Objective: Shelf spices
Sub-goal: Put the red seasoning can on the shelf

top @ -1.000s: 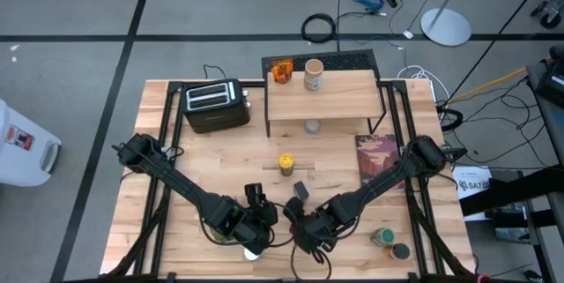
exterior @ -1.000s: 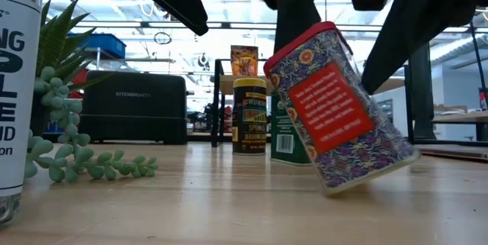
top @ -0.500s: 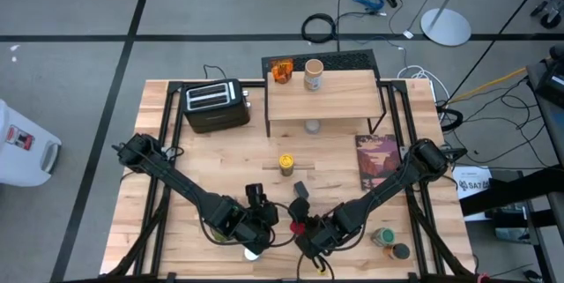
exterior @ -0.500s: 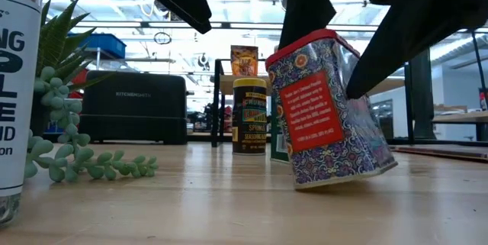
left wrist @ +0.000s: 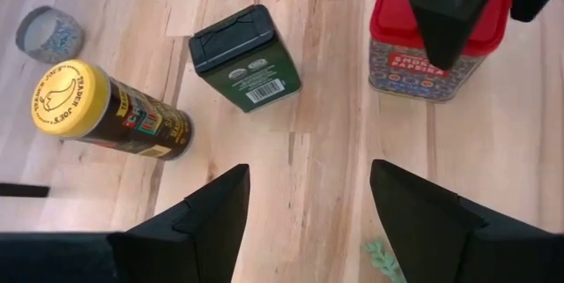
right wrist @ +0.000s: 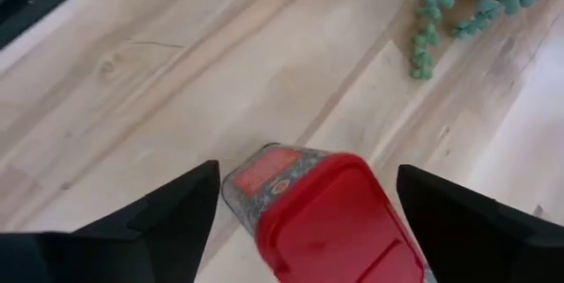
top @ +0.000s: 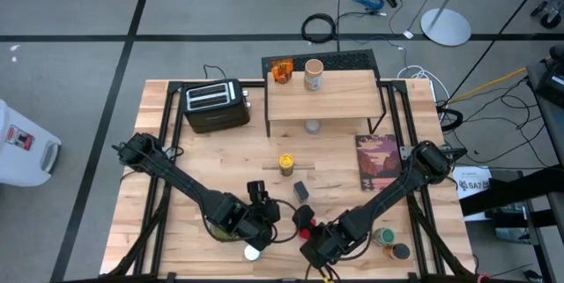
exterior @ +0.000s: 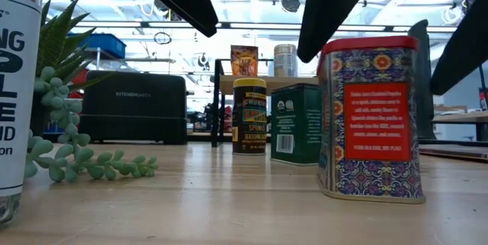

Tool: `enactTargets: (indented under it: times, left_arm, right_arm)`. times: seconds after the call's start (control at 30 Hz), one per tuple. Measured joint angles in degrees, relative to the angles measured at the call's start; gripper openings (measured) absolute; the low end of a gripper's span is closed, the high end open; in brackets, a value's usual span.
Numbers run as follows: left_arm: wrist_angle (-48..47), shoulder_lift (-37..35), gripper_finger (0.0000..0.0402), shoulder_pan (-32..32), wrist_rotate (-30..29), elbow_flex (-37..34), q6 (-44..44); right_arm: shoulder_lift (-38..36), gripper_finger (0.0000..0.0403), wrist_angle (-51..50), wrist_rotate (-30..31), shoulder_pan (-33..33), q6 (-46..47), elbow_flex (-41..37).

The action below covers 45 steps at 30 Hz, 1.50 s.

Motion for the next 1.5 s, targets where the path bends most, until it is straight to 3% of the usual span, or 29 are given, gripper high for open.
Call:
enactTargets:
  times: [0.4, 0.57, 0.9, 1.5]
  left_arm:
    - [0.0, 0.0, 0.0247, 0.1, 0.0, 0.0, 0.0]
    - [0.0, 0.0, 0.0247, 0.1, 0.0, 0.0, -0.2]
    - [0.2, 0.0, 0.0247, -0.3, 0.0, 0.0, -1.6]
    - [0.3, 0.0, 0.0247, -0.5, 0.0, 0.0, -1.7]
  right_arm:
    - [0.0, 0.0355, -5.8, -4.6, -1.8, -4.0, 0.1]
    - [-0.3, 0.0355, -10.6, -6.6, -2.9, -7.4, 4.3]
    - [-0.4, 0.0328, -12.6, -19.3, -6.3, -10.3, 5.7]
    - [-0.3, 0.0291, -11.6, -17.8, -8.0, -13.1, 3.2]
